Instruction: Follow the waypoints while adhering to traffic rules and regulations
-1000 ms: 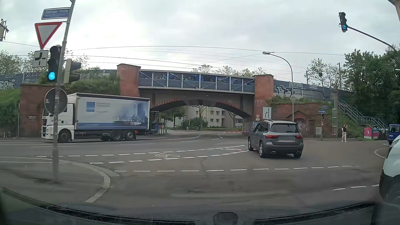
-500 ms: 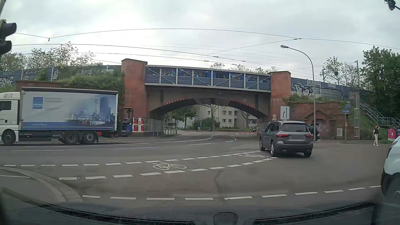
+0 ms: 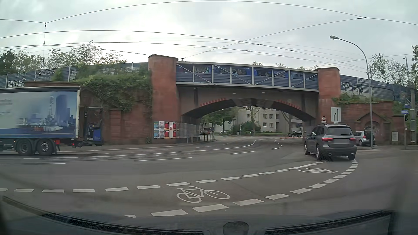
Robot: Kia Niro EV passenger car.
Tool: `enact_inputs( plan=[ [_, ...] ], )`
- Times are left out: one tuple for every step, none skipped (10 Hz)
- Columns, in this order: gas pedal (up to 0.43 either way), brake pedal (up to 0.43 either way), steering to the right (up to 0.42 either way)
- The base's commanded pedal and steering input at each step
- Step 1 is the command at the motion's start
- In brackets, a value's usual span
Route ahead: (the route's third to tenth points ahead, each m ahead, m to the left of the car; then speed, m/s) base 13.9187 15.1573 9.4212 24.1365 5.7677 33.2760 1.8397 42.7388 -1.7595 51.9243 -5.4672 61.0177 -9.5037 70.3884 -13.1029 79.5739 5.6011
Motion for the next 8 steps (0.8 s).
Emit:
enact_inputs(
  plan=[
    [0.047,0.0,-0.276],
    [0.059,0.0,-0.289],
    [0.059,0.0,-0.309],
    [0.059,0.0,-0.329],
    [0.059,0.0,-0.343],
    [0.059,0.0,-0.36],
    [0.059,0.0,-0.375],
    [0.059,0.0,-0.394]
  ],
)
